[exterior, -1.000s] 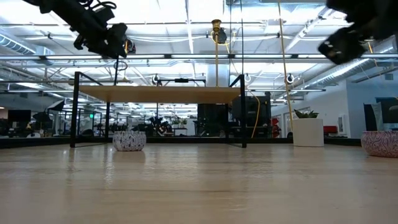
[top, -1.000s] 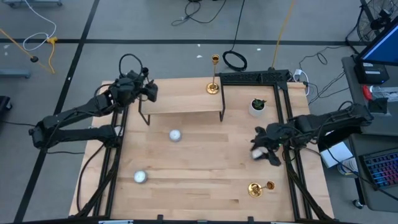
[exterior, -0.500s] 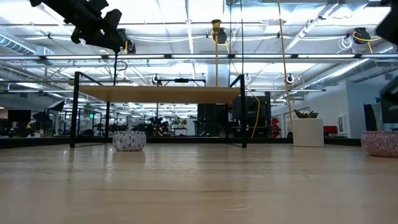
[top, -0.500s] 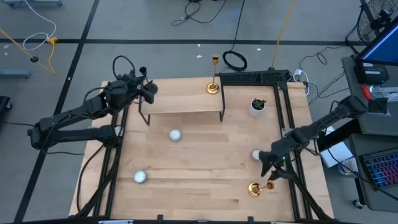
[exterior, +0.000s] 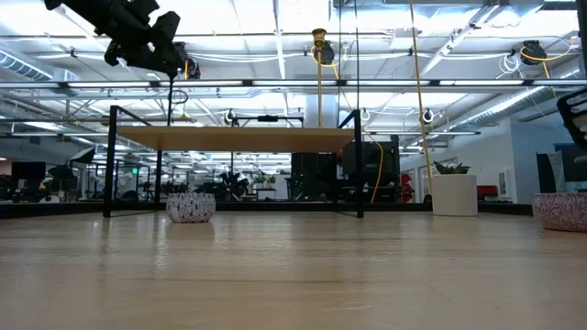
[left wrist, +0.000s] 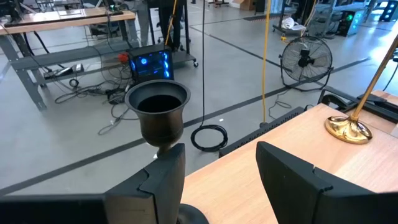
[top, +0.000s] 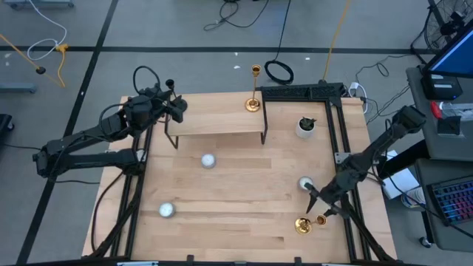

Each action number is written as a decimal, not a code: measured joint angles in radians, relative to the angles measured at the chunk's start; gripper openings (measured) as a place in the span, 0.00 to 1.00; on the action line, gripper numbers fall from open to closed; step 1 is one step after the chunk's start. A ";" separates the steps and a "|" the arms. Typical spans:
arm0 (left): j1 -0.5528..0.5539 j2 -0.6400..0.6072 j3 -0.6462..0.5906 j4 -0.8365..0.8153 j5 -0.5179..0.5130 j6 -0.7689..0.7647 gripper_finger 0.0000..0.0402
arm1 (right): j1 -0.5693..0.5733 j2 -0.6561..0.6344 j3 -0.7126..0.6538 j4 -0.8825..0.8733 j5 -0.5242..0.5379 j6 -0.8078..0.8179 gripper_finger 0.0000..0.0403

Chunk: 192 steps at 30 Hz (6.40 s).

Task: Pick & Place candle stick holders
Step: Put the gold candle holder on the shelf, then put the blue patterned scented candle on the shelf

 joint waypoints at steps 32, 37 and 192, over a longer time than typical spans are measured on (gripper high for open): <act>0.000 0.000 0.000 0.000 0.000 0.007 0.51 | 0.046 0.374 0.035 0.500 0.097 -0.200 0.20; 0.000 0.000 0.000 0.000 0.000 0.007 0.51 | 0.046 0.375 0.035 0.503 0.103 -0.204 0.04; -0.354 -0.031 0.000 0.084 0.667 0.276 0.51 | -1.044 1.187 1.300 0.210 0.362 -0.289 0.32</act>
